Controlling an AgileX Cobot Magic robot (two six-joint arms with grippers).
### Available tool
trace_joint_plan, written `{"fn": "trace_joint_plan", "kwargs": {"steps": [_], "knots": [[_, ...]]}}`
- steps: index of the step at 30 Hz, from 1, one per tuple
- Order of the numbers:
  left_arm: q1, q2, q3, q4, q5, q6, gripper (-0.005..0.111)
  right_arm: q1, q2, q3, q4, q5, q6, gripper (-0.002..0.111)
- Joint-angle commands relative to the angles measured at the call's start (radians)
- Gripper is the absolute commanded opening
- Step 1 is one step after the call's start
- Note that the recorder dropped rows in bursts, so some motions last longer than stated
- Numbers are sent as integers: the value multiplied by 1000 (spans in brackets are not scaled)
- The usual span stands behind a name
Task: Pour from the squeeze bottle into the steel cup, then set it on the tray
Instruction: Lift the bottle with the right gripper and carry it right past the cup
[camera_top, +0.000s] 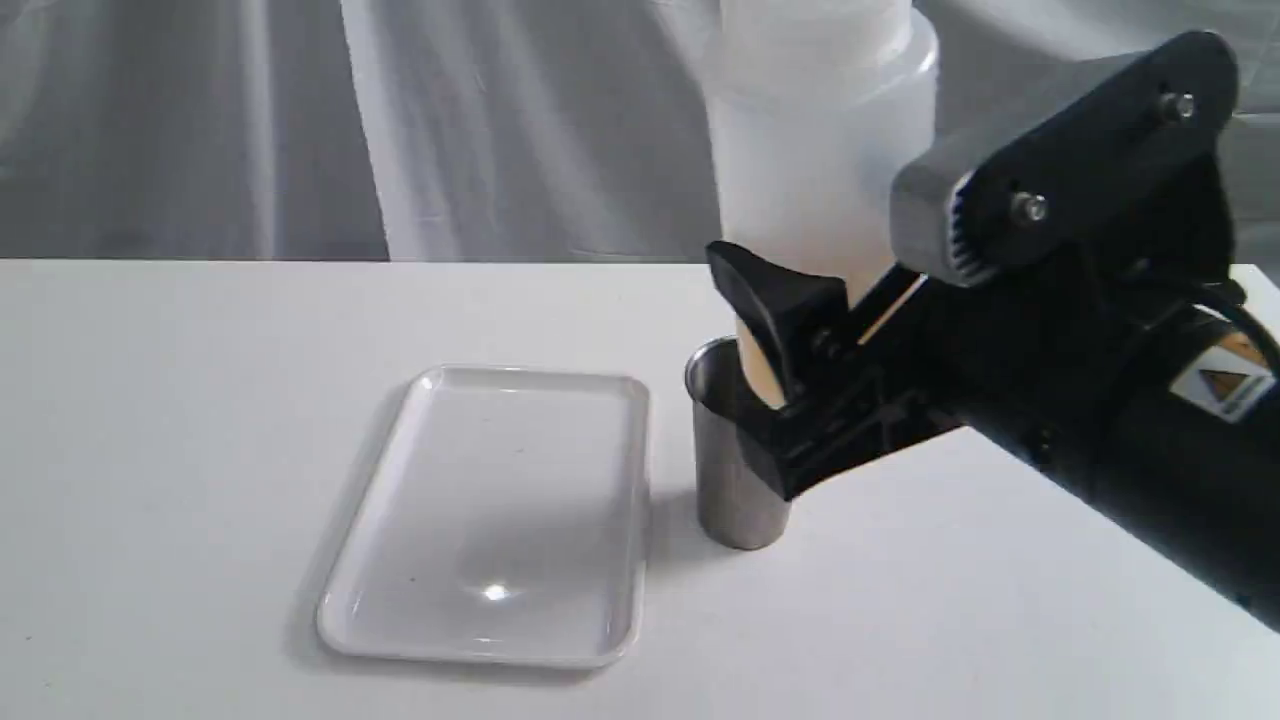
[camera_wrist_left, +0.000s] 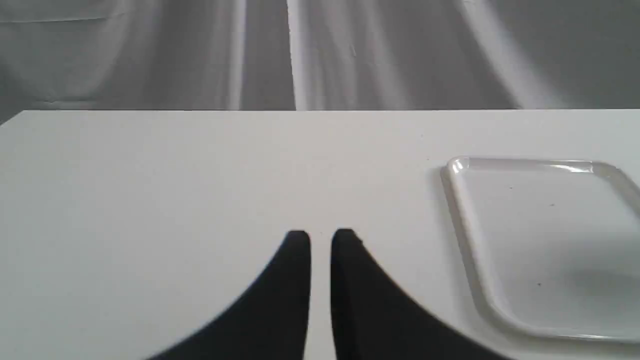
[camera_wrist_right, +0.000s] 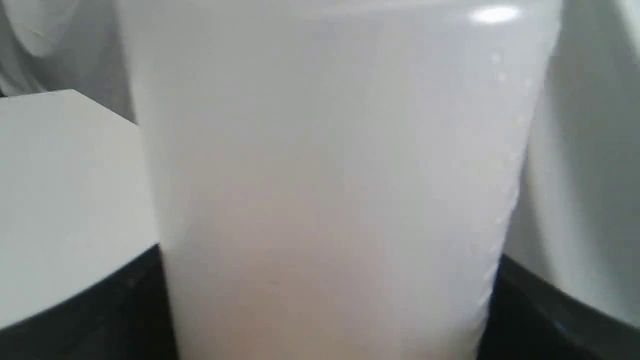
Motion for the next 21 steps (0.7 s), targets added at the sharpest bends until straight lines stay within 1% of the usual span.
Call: {"fn": "trace_joint_plan", "kwargs": {"steps": [1,4,7,12,16,21], "knots": [[-2,-3,4,0,-7,-3,8,-10,-50,26,88,-46,-177,0],[-2,-3,4,0,-7,-5,8,-10,-83,52,104,-46,-195,0],[-2,-3,4,0,-7,-5,8,-10,-112,57,174,-46,-228,0],[-2,-3,4,0,-7,-5,8,-10,-163,58,161,-56,-221,0],[-2,-3,4,0,-7,-1,8,-10,-213,58,69,-53,-112,0],[-2,-3,4,0,-7,-1,8,-13,-263,58,-124,6,113,0]]}}
